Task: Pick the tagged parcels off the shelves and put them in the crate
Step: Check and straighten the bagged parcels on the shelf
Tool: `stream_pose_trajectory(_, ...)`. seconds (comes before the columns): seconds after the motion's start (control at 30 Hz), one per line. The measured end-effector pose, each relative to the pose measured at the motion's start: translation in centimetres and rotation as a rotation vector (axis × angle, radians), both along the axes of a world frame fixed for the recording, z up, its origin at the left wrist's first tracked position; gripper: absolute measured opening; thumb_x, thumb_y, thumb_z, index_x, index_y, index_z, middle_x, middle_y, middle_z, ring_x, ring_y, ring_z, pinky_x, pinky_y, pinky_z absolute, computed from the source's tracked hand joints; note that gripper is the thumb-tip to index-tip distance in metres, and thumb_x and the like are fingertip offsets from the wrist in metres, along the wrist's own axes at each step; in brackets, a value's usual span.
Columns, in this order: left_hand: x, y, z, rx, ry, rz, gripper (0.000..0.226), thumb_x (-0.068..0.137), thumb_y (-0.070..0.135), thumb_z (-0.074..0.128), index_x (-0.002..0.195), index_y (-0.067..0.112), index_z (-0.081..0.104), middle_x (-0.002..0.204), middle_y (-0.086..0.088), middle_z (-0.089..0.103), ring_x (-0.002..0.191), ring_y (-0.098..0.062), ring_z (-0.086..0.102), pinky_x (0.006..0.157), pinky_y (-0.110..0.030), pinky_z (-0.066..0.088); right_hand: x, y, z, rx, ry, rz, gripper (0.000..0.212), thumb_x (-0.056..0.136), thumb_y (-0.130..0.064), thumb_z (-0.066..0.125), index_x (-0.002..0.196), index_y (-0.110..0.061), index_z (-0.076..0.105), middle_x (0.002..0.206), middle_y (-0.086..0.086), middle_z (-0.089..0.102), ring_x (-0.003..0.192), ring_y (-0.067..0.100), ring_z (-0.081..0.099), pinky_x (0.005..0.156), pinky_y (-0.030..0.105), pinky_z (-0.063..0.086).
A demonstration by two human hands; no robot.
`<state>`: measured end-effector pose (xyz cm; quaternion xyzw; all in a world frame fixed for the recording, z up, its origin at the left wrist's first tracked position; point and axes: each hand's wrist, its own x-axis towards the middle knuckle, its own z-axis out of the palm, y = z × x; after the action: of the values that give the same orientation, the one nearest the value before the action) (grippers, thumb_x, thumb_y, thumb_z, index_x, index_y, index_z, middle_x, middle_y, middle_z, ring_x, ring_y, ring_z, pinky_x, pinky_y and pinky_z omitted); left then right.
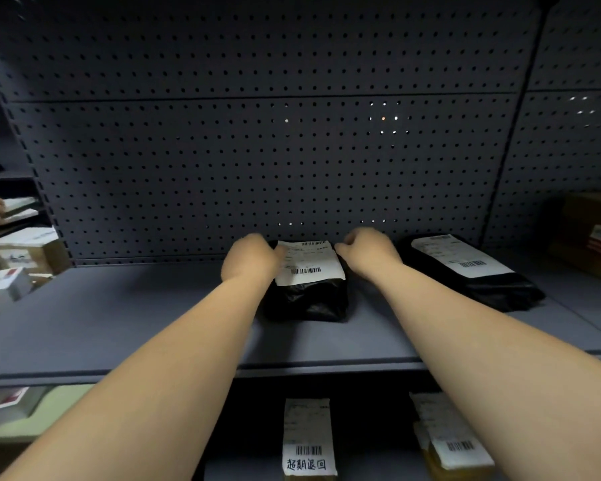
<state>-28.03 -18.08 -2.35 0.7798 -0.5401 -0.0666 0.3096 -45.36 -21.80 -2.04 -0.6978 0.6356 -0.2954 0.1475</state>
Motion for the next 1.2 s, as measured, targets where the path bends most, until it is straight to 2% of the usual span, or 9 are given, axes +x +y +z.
stream_pose_trajectory(0.07, -0.7, 0.7, 0.4, -0.078, -0.257, -0.004, 0.033, 0.09, 0.038, 0.049, 0.092, 0.008, 0.064, 0.094, -0.011, 0.064, 0.085, -0.03, 0.06, 0.064, -0.03, 0.046, -0.5, 0.7, 0.2, -0.113, 0.149, 0.024, 0.034, 0.089, -0.033, 0.053, 0.115, -0.012, 0.061, 0.118, 0.011, 0.062, 0.108, 0.03, 0.055, 0.078, 0.031, 0.044)
stream_pose_trajectory(0.13, -1.7, 1.3, 0.7, -0.151, -0.474, -0.018, 0.033, 0.09, 0.039, 0.047, 0.097, 0.011, 0.064, 0.099, -0.01, 0.062, 0.091, -0.03, 0.058, 0.069, -0.032, 0.041, -1.1, 1.4, 0.3, -0.22, 0.291, 0.034, 0.036, 0.09, -0.034, 0.051, 0.119, -0.015, 0.059, 0.122, 0.01, 0.058, 0.114, 0.03, 0.049, 0.082, 0.034, 0.043)
stream_pose_trajectory(0.23, -3.1, 1.9, 1.1, -0.212, -0.624, -0.064, 0.034, 0.091, 0.04, 0.046, 0.097, 0.012, 0.064, 0.097, -0.009, 0.062, 0.092, -0.029, 0.056, 0.071, -0.033, 0.035, -2.3, 2.4, 0.4, -0.32, 0.398, 0.022, 0.035, 0.091, -0.033, 0.051, 0.12, -0.016, 0.059, 0.121, 0.009, 0.057, 0.115, 0.03, 0.046, 0.078, 0.033, 0.037)
stream_pose_trajectory(0.33, -4.8, 2.3, 1.1, -0.246, -0.698, -0.101, 0.033, 0.092, 0.04, 0.046, 0.091, 0.013, 0.064, 0.094, -0.009, 0.062, 0.09, -0.029, 0.057, 0.07, -0.033, 0.032, -3.9, 3.2, 0.5, -0.365, 0.427, -0.011, 0.032, 0.09, -0.03, 0.053, 0.117, -0.014, 0.06, 0.119, 0.01, 0.057, 0.113, 0.031, 0.046, 0.081, 0.036, 0.039)
stream_pose_trajectory(0.43, -6.8, 2.8, 1.0, -0.275, -0.706, -0.132, 0.031, 0.091, 0.04, 0.047, 0.085, 0.014, 0.062, 0.092, -0.008, 0.063, 0.088, -0.029, 0.057, 0.069, -0.032, 0.031, -5.7, 3.9, 0.4, -0.358, 0.424, -0.032, 0.033, 0.09, -0.03, 0.054, 0.118, -0.014, 0.06, 0.119, 0.01, 0.057, 0.113, 0.031, 0.047, 0.082, 0.036, 0.04)
stream_pose_trajectory(0.67, -12.7, 2.4, 1.0, -0.258, -0.692, -0.171, 0.035, 0.091, 0.042, 0.047, 0.092, 0.012, 0.064, 0.094, -0.008, 0.063, 0.089, -0.028, 0.058, 0.069, -0.032, 0.033, -11.9, 4.0, 0.3, -0.292, 0.374, -0.088, 0.035, 0.091, -0.03, 0.052, 0.123, -0.017, 0.057, 0.125, 0.009, 0.054, 0.117, 0.03, 0.044, 0.085, 0.036, 0.04)
stream_pose_trajectory(1.07, -24.3, -0.8, 0.7, -0.118, -0.498, -0.128, 0.034, 0.092, 0.042, 0.046, 0.087, 0.011, 0.06, 0.089, -0.007, 0.064, 0.075, -0.025, 0.054, 0.063, -0.03, 0.038, -24.9, 1.0, 0.8, -0.202, 0.368, -0.089, 0.034, 0.09, -0.032, 0.051, 0.121, -0.019, 0.057, 0.123, 0.01, 0.055, 0.113, 0.029, 0.048, 0.082, 0.034, 0.042)
stream_pose_trajectory(1.2, -26.6, -1.6, 0.4, -0.063, -0.391, -0.095, 0.032, 0.092, 0.04, 0.046, 0.091, 0.011, 0.061, 0.096, -0.009, 0.065, 0.085, -0.028, 0.059, 0.066, -0.03, 0.041, -27.7, -0.3, 0.4, -0.143, 0.334, -0.055, 0.036, 0.09, -0.034, 0.051, 0.123, -0.019, 0.057, 0.125, 0.011, 0.053, 0.115, 0.03, 0.047, 0.084, 0.035, 0.044)
